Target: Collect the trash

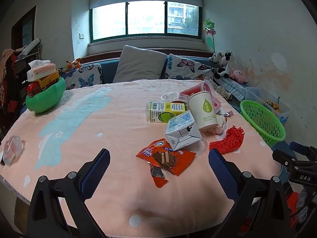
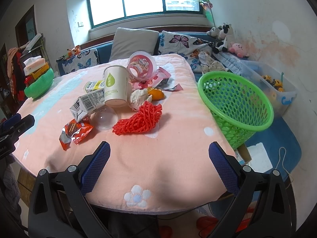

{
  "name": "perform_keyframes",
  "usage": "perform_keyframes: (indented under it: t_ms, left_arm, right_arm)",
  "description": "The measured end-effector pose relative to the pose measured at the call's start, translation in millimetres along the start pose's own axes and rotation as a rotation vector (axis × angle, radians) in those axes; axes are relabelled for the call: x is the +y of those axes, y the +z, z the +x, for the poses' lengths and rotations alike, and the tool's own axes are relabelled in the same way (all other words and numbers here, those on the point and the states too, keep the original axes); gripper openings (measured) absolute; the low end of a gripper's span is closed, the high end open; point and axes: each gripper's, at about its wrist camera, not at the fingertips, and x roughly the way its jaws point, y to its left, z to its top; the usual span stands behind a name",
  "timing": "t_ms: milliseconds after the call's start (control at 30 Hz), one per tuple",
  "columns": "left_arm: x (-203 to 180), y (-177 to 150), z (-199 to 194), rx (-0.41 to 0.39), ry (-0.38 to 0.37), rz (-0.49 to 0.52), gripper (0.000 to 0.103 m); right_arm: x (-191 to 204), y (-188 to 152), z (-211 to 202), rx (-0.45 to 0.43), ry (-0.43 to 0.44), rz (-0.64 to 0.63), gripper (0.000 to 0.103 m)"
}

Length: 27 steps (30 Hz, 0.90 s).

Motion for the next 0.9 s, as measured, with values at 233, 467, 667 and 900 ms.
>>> perform_keyframes:
  t_ms: [233, 467, 667, 900]
  left_arm:
    - [1.8, 0.4, 0.5, 0.002, -0.001, -0.002, 0.097]
    - [3.5, 1.0, 1.5, 0.005, -0.001, -0.006, 0.097]
    - [4.4, 1.3, 3.6, 0.009, -0.001, -0.009, 0.097]
    - [5.6, 1.5, 6.2, 0.011, -0.001, -0.011, 0.097]
  right_arm:
    - [1.5, -1.3, 2.9, 0.007, 0.001, -0.002, 0.099]
    - [0.7, -0.6, 5.9, 0.013, 0.004, -0.001, 0.099]
    - [0.8, -0.1, 7.3, 0.018, 0.008, 0.0, 0.098]
    - [1.0, 2.0, 9.6, 0.02, 0.009, -0.004, 0.099]
